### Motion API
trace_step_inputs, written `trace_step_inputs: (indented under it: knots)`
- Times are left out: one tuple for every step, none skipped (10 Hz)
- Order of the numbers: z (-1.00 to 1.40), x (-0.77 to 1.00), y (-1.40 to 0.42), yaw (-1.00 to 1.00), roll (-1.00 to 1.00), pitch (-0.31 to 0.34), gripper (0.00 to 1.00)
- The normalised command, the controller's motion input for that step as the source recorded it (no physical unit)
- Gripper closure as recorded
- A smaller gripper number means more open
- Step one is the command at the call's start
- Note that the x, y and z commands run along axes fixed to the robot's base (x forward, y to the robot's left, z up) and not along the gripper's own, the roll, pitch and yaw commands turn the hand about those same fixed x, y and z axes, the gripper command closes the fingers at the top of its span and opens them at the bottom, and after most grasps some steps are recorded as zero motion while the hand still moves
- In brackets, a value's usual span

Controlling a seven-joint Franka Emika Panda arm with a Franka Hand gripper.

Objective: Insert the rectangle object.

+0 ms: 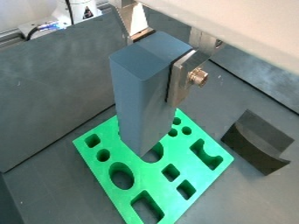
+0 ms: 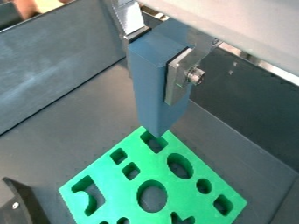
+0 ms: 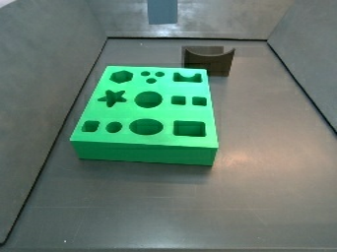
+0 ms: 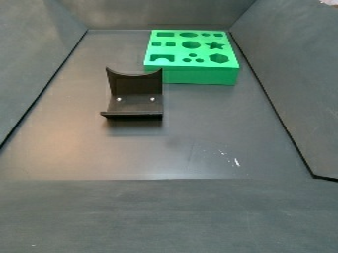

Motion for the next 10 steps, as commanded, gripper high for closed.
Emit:
trace_step_inputs:
  knots:
    - [-1.00, 0.35, -0.19, -0.73, 0.11, -0.049, 1.00]
    - [-1.00, 0.45, -0.21, -0.65, 0.12, -0.034, 1.00]
    - [-1.00, 0.56, -0.23, -0.57, 0.10, -0.017, 1.00]
    - [-1.00, 0.64, -0.23, -0.51, 0.08, -0.009, 1.00]
    - [-1.00, 0.69, -0.23, -0.46, 0.07, -0.006, 1.00]
    - [-0.98, 0.73, -0.22, -0.41, 0.05, -0.004, 1.00]
    - [-0.98, 0.66, -0.23, -0.48, 0.06, 0.000, 1.00]
    - [-0.75, 0.29, -0.14, -0.77, 0.01, -0.010, 1.00]
    - [-0.57, 0.00, -0.05, -1.00, 0.00, -0.037, 1.00]
    - [-0.57, 0.00, 0.00, -1.00, 0.00, -0.024, 1.00]
